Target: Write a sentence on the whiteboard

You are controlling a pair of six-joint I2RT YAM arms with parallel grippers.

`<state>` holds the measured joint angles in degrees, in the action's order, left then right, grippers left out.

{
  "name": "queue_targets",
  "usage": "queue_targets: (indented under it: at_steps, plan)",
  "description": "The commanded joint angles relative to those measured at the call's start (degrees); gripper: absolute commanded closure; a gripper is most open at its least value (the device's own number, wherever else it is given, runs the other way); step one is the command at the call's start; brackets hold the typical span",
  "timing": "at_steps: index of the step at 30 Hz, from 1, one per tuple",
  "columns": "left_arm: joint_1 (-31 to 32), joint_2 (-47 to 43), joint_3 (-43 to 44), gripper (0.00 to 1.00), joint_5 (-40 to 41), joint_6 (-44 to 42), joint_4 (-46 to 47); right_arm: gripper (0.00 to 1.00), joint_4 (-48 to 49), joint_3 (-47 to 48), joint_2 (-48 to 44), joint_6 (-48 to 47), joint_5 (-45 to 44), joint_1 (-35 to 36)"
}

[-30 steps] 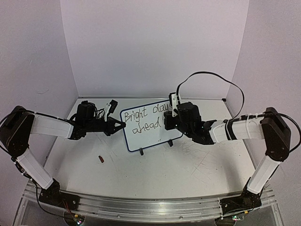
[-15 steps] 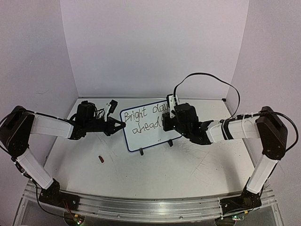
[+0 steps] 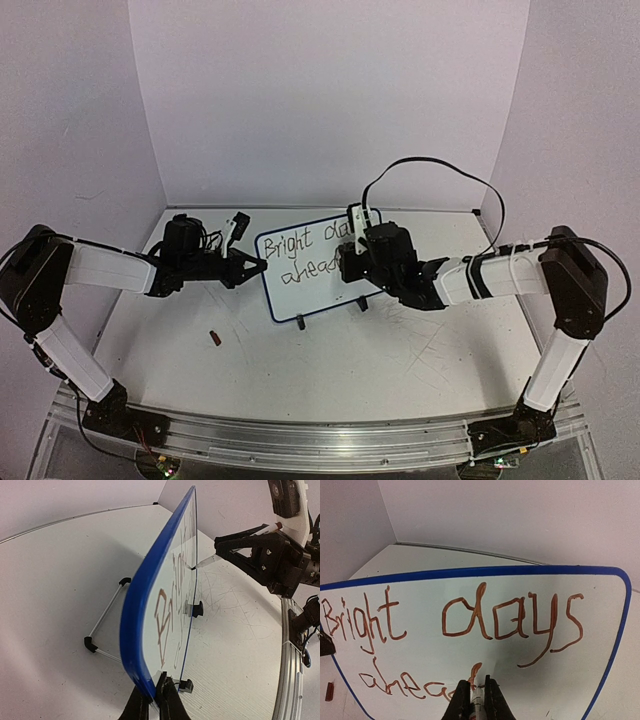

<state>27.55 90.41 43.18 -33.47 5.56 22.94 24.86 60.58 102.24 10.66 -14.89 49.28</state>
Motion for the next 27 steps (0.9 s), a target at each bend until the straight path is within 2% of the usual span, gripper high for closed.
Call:
queue_targets:
  at_steps: [1,9,27]
  plan:
    - [-0.73,0.24,0.88,1.00,6.33,-5.21,-2.44,1.00,1.32,0.96,0.80,1.06,0.18,0.29]
    - [-0.73,0.38,0.97,1.00,6.33,-5.21,-2.46,1.00,0.35,-0.02,0.22,1.15,-4.15,0.31]
    - [-0.74,0.13,1.01,1.00,6.07,-5.06,-2.43,1.00,-1.46,0.11,1.26,0.72,-4.97,0.30]
